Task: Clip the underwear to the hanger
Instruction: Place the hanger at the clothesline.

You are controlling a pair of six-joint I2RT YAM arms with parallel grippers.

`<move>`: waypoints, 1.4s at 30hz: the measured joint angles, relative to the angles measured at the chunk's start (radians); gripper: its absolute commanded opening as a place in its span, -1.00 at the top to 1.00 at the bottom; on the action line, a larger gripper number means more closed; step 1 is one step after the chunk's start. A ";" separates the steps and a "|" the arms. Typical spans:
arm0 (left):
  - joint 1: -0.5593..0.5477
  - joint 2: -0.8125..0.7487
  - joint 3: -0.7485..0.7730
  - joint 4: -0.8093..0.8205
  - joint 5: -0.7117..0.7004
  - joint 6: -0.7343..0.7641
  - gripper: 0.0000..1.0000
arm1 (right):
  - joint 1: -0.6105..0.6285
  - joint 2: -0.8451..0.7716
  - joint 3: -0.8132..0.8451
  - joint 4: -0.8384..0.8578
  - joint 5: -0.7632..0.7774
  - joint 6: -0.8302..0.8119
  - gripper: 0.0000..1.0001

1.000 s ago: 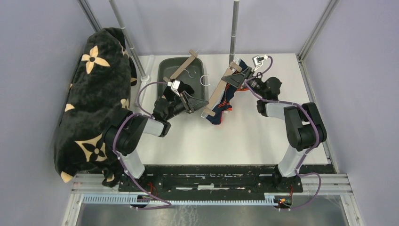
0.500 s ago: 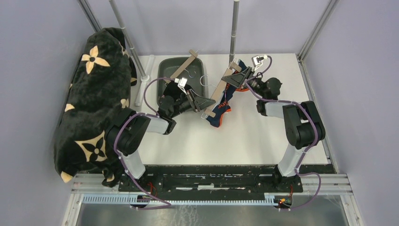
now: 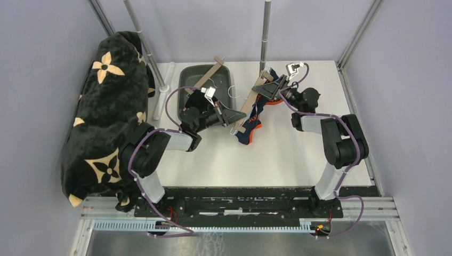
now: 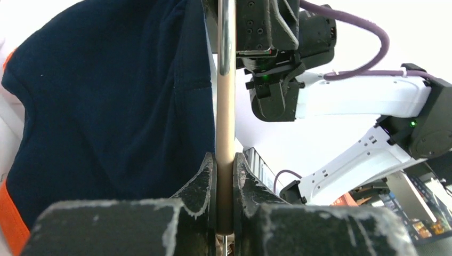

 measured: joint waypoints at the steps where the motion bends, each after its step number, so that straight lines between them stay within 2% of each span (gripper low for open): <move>1: -0.001 -0.006 0.000 -0.021 -0.005 0.001 0.94 | -0.002 0.000 0.000 -0.001 0.000 0.000 -0.07; 3: -0.001 -0.041 0.000 -0.096 -0.020 0.014 0.94 | -0.005 -0.008 -0.001 -0.020 0.000 -0.006 -0.34; 5: -0.003 -0.105 0.000 -0.209 -0.051 0.047 0.94 | -0.011 -0.045 -0.010 -0.088 0.004 -0.029 -0.44; 8: -0.003 -0.233 0.007 -0.432 -0.128 0.115 0.94 | -0.028 -0.172 -0.035 -0.264 0.025 -0.127 -0.65; 12: -0.003 -0.399 0.075 -0.794 -0.257 0.224 0.95 | -0.043 -0.435 -0.050 -0.622 0.122 -0.336 -0.93; 16: -0.003 -0.504 0.170 -1.098 -0.385 0.320 0.94 | -0.045 -0.678 -0.043 -0.979 0.273 -0.532 -0.97; 19: -0.003 -0.514 0.285 -1.275 -0.451 0.379 0.94 | -0.045 -0.780 -0.011 -1.199 0.370 -0.641 -0.98; 23: -0.002 -0.452 0.523 -1.498 -0.517 0.455 0.94 | -0.045 -0.815 0.020 -1.387 0.455 -0.734 -0.98; 24: -0.002 -0.397 0.659 -1.561 -0.538 0.486 0.94 | -0.045 -0.817 0.020 -1.438 0.475 -0.754 -0.98; 27: -0.002 -0.309 0.854 -1.632 -0.566 0.530 0.94 | -0.045 -0.817 0.019 -1.507 0.495 -0.777 -0.98; 36: 0.000 0.056 1.534 -1.841 -0.621 0.645 0.94 | -0.045 -0.831 -0.004 -1.544 0.499 -0.793 -0.98; 38: 0.001 0.120 1.628 -1.853 -0.624 0.668 0.94 | -0.045 -0.838 -0.010 -1.544 0.497 -0.793 -0.98; 42: 0.003 0.162 1.656 -1.857 -0.638 0.700 0.94 | -0.045 -0.861 -0.021 -1.543 0.491 -0.792 -0.98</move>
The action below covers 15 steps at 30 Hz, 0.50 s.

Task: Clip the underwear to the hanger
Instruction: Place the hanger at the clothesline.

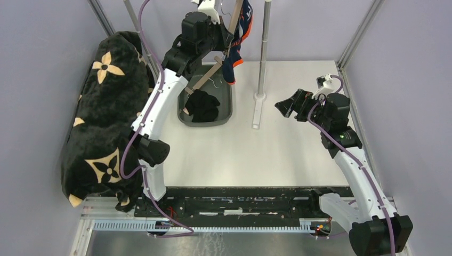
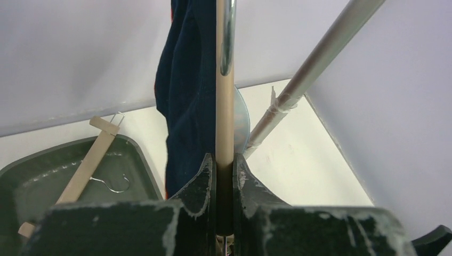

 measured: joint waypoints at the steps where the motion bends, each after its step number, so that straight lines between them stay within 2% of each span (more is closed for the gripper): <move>1: 0.000 0.003 -0.005 0.004 -0.002 0.005 0.94 | 0.000 -0.004 -0.002 0.001 -0.001 0.000 -0.98; 15: 0.002 -0.032 -0.204 0.210 0.002 0.037 0.94 | 0.000 -0.007 -0.006 0.023 -0.035 0.007 -0.97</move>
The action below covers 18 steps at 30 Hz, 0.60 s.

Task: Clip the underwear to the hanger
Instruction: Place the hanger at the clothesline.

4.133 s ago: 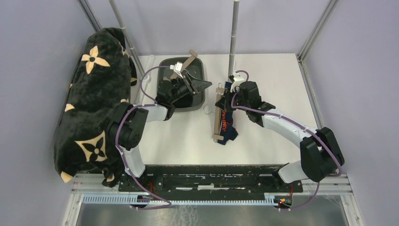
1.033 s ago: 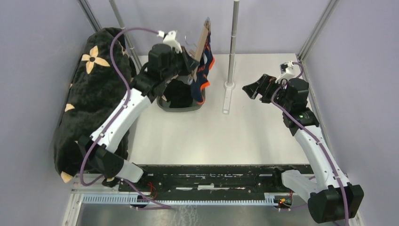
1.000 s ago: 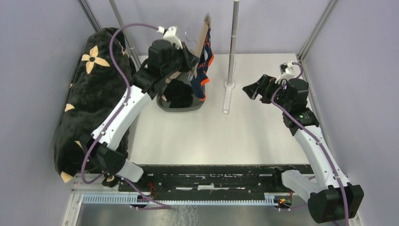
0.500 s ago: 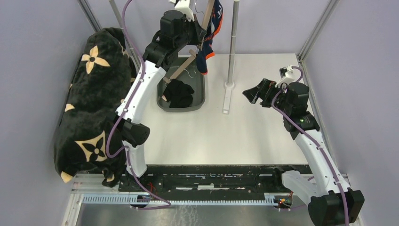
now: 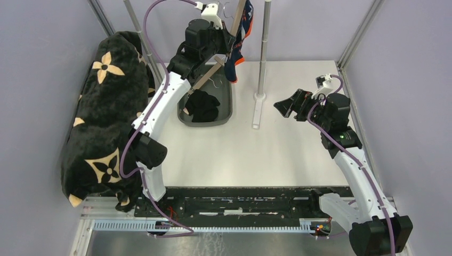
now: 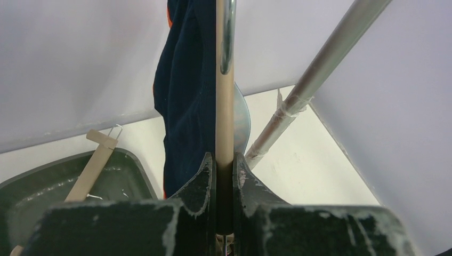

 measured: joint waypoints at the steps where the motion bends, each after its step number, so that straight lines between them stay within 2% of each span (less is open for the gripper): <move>1: 0.000 -0.007 -0.009 0.011 0.001 0.000 0.94 | 0.000 0.000 0.000 0.003 -0.003 0.001 -0.97; 9: 0.000 -0.067 -0.048 0.100 0.018 0.003 0.94 | 0.000 0.000 -0.003 0.011 -0.011 0.001 -0.97; 18: 0.000 -0.023 0.080 0.087 0.017 0.029 0.94 | 0.000 0.000 -0.009 0.018 -0.022 0.002 -0.97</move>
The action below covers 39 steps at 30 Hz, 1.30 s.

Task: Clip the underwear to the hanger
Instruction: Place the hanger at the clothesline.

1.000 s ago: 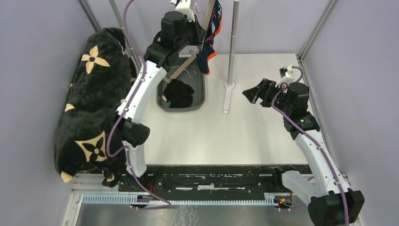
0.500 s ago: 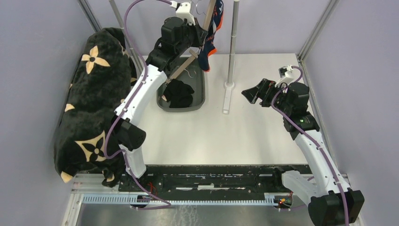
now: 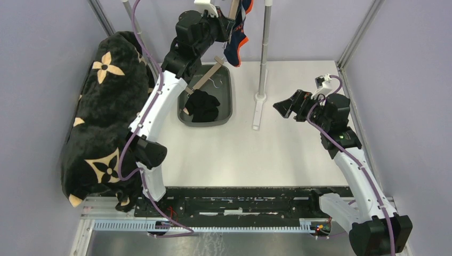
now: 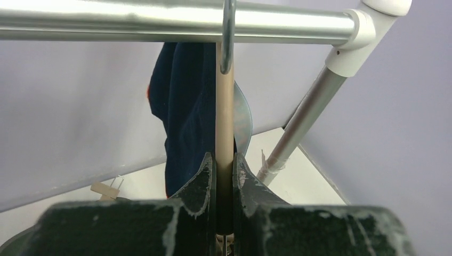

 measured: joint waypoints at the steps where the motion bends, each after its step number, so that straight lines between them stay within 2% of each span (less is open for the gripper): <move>1: 0.000 0.010 0.011 0.001 0.000 0.002 0.94 | 0.000 0.000 0.000 0.000 -0.002 0.000 -0.97; 9: 0.000 0.126 0.126 0.002 0.001 0.010 0.94 | 0.000 -0.007 -0.006 0.000 -0.006 0.000 -0.97; 20: 0.000 0.195 0.165 0.006 0.001 0.012 0.94 | 0.000 -0.009 -0.006 0.001 -0.016 0.000 -0.97; 21: 0.000 0.196 0.168 0.005 0.001 0.012 0.86 | 0.000 -0.009 -0.006 0.001 -0.018 0.000 -0.97; 26: 0.000 0.196 0.172 0.005 0.001 0.016 -0.05 | 0.000 -0.009 -0.006 0.007 -0.024 0.001 -0.96; 28: 0.000 0.196 0.172 0.008 0.001 0.028 -0.21 | 0.000 -0.009 -0.006 0.012 -0.026 0.003 -0.96; 33: 0.000 0.189 0.172 0.016 0.001 0.034 -0.32 | 0.000 -0.006 -0.007 0.030 -0.030 0.004 -0.97; 39: 0.000 0.130 0.138 0.014 0.001 0.034 -0.34 | 0.000 -0.005 -0.007 0.038 -0.031 0.003 -0.97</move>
